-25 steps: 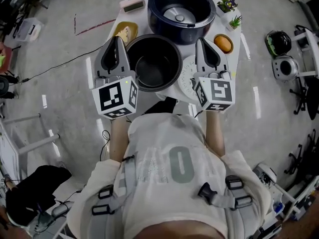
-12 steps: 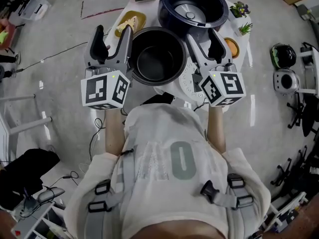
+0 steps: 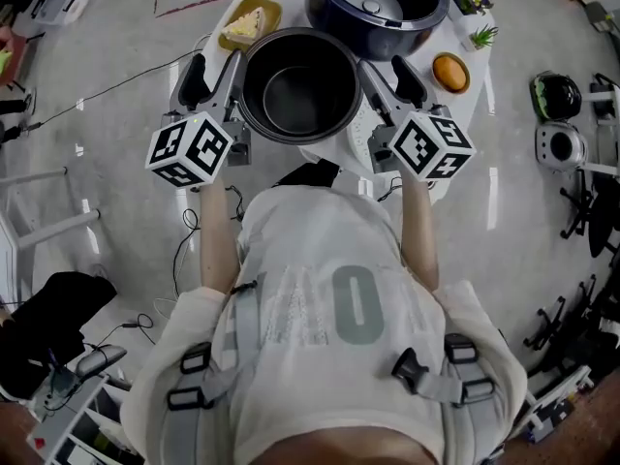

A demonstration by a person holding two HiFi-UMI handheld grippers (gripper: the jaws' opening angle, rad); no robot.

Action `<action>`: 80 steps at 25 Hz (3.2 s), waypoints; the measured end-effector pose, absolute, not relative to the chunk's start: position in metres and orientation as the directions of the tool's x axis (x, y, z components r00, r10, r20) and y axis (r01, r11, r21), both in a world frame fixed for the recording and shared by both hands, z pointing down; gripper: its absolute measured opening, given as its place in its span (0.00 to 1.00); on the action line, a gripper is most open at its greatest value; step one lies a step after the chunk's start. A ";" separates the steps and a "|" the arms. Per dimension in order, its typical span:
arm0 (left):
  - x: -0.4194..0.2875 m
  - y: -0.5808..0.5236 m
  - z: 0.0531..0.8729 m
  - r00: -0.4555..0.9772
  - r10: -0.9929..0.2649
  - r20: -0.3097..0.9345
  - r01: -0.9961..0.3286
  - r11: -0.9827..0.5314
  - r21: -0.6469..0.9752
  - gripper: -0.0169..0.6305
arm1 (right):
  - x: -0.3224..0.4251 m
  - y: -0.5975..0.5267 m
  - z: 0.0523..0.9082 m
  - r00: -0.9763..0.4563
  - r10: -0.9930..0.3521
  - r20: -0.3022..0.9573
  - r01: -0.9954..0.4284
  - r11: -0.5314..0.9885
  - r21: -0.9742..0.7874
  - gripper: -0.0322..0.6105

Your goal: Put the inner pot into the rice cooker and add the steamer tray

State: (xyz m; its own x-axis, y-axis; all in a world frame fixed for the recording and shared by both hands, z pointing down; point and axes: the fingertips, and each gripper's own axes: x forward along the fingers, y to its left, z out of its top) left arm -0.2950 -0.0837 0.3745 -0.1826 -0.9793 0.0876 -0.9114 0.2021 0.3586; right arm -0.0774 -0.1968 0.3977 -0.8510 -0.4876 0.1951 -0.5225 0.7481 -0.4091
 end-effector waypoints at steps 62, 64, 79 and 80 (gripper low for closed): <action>-0.274 -0.104 0.271 0.038 -0.999 -0.008 -0.937 -0.038 0.348 0.19 | -0.102 -0.185 0.273 -0.864 -0.494 0.096 -0.503 0.854 -0.136 0.34; -0.272 -0.120 0.253 0.051 -0.998 -0.027 -0.943 -0.056 0.327 0.19 | -0.098 -0.199 0.256 -0.857 -0.509 0.081 -0.516 0.849 -0.117 0.34; -0.234 -0.246 0.241 0.147 -0.988 0.035 -0.963 -0.135 0.233 0.21 | -0.056 -0.306 0.253 -0.804 -0.574 0.157 -0.594 0.787 -0.163 0.35; -0.232 -0.254 0.242 0.151 -0.987 0.049 -0.965 -0.136 0.224 0.21 | -0.053 -0.312 0.255 -0.797 -0.580 0.169 -0.603 0.780 -0.165 0.35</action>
